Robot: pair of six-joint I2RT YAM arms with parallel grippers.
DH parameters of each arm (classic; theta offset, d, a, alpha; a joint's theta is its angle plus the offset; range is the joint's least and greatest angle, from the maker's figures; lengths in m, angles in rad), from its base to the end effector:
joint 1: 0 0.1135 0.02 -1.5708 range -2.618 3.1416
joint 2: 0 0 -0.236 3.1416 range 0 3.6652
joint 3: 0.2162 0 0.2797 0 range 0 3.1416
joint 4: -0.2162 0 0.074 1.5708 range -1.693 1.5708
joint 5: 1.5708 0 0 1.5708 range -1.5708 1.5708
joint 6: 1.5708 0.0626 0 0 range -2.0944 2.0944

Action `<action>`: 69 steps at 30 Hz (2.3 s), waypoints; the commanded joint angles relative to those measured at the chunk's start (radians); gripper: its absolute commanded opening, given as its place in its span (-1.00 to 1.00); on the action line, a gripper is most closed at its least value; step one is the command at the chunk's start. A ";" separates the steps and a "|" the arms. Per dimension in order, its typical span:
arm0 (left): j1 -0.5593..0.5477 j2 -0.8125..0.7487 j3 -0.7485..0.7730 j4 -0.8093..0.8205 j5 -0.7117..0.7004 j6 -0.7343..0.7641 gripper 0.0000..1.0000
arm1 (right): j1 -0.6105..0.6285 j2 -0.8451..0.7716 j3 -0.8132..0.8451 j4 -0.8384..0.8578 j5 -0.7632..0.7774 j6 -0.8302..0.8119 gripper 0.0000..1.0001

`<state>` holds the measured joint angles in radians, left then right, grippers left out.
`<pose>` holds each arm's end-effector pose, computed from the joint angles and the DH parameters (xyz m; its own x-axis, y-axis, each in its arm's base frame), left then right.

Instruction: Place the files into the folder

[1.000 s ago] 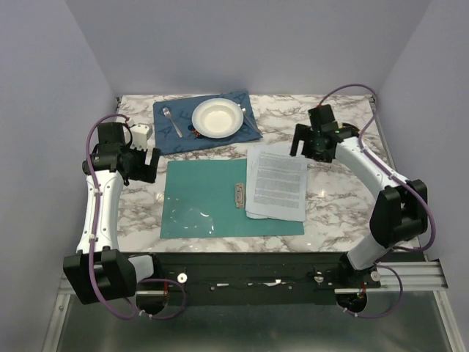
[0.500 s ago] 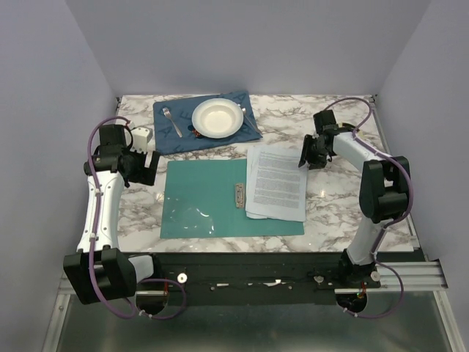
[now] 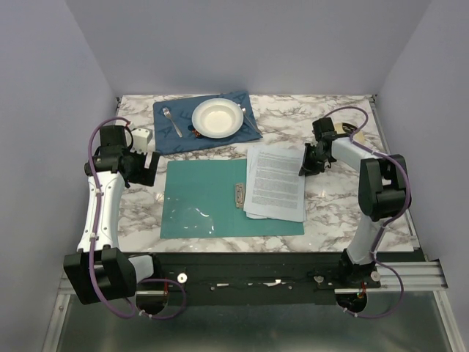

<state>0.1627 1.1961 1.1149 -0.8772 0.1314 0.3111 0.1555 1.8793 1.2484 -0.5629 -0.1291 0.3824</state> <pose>0.2865 0.0387 0.2594 -0.7951 0.1770 -0.5801 0.1651 0.9835 0.0739 0.3917 0.0696 0.0991 -0.9270 0.2293 -0.2969 0.1568 0.9559 0.2484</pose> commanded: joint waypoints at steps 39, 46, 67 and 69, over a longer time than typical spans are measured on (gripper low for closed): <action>0.006 -0.067 -0.023 0.000 -0.007 0.019 0.98 | -0.002 -0.371 -0.211 0.070 -0.184 0.046 -0.99; 0.006 -0.079 -0.032 0.004 -0.010 0.028 0.98 | -0.004 -0.338 -0.213 0.014 -0.023 0.046 -0.26; 0.006 -0.087 -0.059 0.017 -0.024 0.042 0.98 | -0.004 -0.170 -0.239 0.075 0.000 0.046 -0.41; 0.006 -0.084 -0.059 0.018 -0.023 0.042 0.98 | -0.005 -0.181 -0.244 0.081 -0.006 0.046 -0.60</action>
<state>0.1627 1.1255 1.0634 -0.8619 0.1219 0.3302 0.1551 1.7115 1.0161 -0.5106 -0.1402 0.4267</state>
